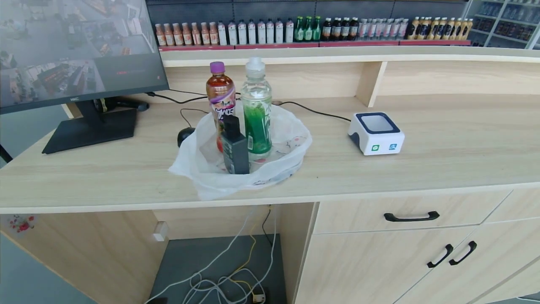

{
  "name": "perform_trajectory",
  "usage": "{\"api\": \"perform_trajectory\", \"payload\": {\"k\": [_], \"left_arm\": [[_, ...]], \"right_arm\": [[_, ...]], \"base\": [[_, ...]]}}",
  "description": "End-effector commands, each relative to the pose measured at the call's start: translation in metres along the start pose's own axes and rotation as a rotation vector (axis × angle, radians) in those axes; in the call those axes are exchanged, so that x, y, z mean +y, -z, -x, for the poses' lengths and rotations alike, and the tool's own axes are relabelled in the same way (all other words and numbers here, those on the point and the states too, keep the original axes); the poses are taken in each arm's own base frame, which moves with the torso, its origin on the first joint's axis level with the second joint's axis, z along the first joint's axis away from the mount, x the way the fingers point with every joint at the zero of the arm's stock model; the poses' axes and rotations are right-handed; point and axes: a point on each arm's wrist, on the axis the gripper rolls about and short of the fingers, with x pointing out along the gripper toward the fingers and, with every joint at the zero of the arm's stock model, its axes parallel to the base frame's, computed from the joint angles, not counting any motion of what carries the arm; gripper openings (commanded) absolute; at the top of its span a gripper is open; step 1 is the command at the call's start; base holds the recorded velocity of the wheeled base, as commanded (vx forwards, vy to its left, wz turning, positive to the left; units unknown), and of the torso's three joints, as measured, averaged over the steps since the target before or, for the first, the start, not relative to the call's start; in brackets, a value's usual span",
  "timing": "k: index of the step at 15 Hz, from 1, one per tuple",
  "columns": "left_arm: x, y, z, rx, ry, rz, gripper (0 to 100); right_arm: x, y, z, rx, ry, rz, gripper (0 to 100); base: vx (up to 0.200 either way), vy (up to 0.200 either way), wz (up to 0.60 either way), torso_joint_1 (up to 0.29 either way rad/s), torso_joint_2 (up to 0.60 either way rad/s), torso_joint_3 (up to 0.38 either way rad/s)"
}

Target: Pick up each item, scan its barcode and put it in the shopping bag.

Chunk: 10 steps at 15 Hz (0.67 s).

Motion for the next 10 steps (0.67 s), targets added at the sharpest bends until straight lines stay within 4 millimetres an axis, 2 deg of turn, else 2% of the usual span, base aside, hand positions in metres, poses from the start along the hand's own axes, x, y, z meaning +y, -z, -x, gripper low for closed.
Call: {"api": "perform_trajectory", "payload": {"k": [1, 10], "left_arm": [[0.0, 0.0, 0.0, 0.0, 0.0, 0.0, 100], [0.0, 0.0, 0.0, 0.0, 0.0, 0.0, 100]], "right_arm": [[0.0, 0.0, -0.0001, 0.001, 0.001, 0.0, 100], [0.0, 0.0, -0.0001, 0.001, -0.001, 0.0, 100]], "base": [[0.0, -0.2, 0.0, 0.007, 0.01, 0.002], [0.0, -0.2, 0.0, 0.002, 0.0, 0.002]]}}
